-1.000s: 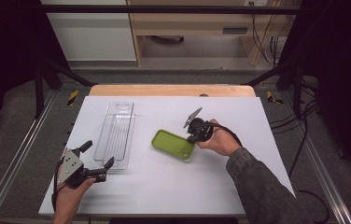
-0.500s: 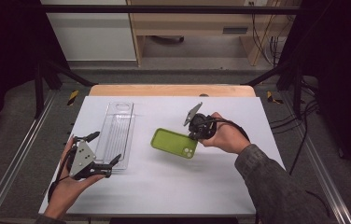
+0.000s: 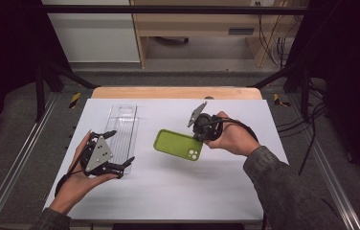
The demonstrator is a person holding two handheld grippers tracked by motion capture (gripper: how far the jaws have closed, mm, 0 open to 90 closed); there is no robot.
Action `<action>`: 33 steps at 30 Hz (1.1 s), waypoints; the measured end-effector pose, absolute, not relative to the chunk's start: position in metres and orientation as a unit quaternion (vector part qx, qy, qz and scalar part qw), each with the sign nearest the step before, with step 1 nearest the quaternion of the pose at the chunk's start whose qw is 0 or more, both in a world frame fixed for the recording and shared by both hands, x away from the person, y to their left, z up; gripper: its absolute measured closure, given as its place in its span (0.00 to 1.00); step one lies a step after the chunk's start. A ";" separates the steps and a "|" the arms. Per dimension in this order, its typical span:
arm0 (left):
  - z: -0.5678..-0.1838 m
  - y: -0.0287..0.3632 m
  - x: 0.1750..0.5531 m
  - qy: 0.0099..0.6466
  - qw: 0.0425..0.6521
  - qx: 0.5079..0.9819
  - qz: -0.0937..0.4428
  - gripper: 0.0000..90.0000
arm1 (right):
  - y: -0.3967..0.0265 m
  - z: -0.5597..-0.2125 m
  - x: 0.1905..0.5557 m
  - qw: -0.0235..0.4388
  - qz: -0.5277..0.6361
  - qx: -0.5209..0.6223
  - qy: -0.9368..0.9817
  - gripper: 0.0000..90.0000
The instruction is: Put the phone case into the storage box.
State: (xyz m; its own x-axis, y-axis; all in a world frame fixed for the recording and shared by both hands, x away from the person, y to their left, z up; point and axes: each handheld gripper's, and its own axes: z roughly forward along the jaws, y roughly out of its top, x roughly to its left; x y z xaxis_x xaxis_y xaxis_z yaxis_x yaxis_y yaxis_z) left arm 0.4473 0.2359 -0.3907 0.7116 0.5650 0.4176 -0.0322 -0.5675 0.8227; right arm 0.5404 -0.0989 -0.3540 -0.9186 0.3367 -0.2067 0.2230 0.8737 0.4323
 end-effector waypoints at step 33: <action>-0.372 0.162 0.455 0.050 0.384 0.873 0.295 0.05 | -0.096 -0.351 0.542 0.131 0.211 0.150 0.957 0.98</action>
State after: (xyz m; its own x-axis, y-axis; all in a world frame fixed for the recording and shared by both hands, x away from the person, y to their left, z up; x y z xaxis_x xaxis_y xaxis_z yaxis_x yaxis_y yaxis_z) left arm 0.4554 0.1624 -0.3715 0.8207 0.3145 0.4771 -0.1395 -0.6994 0.7010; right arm 0.5417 -0.0960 -0.3507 -0.9207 0.3416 -0.1885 0.2308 0.8665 0.4426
